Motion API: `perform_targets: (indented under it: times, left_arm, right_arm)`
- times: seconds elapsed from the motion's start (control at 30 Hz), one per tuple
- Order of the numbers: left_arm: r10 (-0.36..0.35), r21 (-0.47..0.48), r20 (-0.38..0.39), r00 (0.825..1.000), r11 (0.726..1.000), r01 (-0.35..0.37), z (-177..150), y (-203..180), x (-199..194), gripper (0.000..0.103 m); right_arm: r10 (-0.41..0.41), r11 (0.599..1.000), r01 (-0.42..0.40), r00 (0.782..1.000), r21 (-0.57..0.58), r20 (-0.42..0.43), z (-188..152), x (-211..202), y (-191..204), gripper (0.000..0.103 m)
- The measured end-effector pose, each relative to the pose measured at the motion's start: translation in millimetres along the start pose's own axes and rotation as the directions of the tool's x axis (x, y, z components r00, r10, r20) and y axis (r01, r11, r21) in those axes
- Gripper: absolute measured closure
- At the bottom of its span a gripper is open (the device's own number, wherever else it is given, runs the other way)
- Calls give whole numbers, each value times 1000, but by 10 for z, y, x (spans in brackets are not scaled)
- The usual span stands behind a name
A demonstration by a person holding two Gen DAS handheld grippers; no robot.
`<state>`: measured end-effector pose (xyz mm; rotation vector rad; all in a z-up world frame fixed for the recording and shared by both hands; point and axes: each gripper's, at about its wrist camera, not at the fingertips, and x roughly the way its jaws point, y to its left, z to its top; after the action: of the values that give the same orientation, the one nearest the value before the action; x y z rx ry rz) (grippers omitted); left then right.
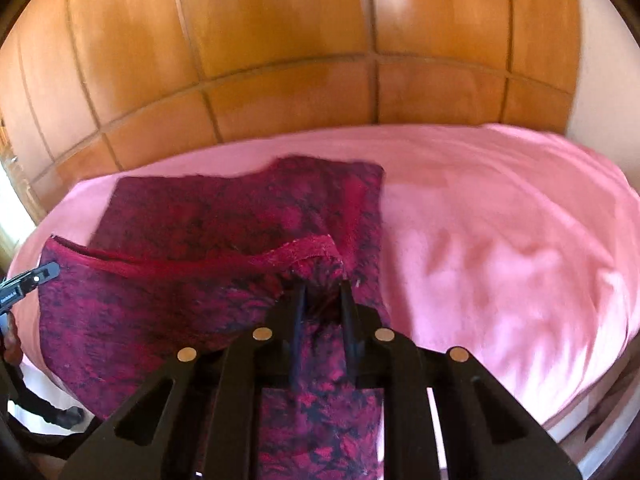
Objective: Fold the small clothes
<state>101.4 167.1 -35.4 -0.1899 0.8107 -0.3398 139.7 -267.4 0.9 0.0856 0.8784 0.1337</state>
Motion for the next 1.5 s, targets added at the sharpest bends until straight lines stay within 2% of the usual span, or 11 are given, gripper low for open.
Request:
perform_targets:
  times: [0.23,0.4,0.57,0.67,0.73,0.8,1.0,1.23,1.33,1.4,1.5]
  left_arm:
    - [-22,-89,-39,999,996,19,-30,197,109,72]
    - [-31,-47,13,999,998,32,54,176,-77,53]
    - [-30,5,12,999,1000,30,82,75,20,52]
    - [-26,34,7,1000,999,25,102,34,80,57]
    - [-41,40,-9,999,998,42,100,33,125,85]
    - [-31,54,11,999,998,30,80,12,92,89]
    - [6,12,68,998,1000,-7,13,47,-116,90]
    - [59,-69,-7,998,996,-59,59,155,272,91]
    - [36,-58,18,999,998,-35,42,126,111,91]
    - [30,-56,22,999,998,-29,47,123,67,91]
    - [29,-49,25,999,998,-28,58,91,68,91]
  right_arm:
    - [-14,993,23,997,112,-77,-129,298,-249,102]
    - [-16,999,16,1000,46,-14,-59,-33,-171,61]
    - [18,999,-16,999,-29,45,21,-143,118,61]
    - [-28,991,34,998,-131,53,69,2,369,65]
    - [-81,976,87,996,-200,41,70,194,482,85]
    - [-123,963,127,992,-237,33,51,287,511,92]
    - [-127,978,138,989,-156,78,64,-92,243,103]
    - [-131,987,137,989,79,-69,-41,413,-247,103]
    - [-89,992,91,996,92,-26,-60,159,-287,84]
    - [-74,994,73,997,82,15,-41,-28,-249,50]
    - [-3,999,1,998,33,68,58,-231,-64,46]
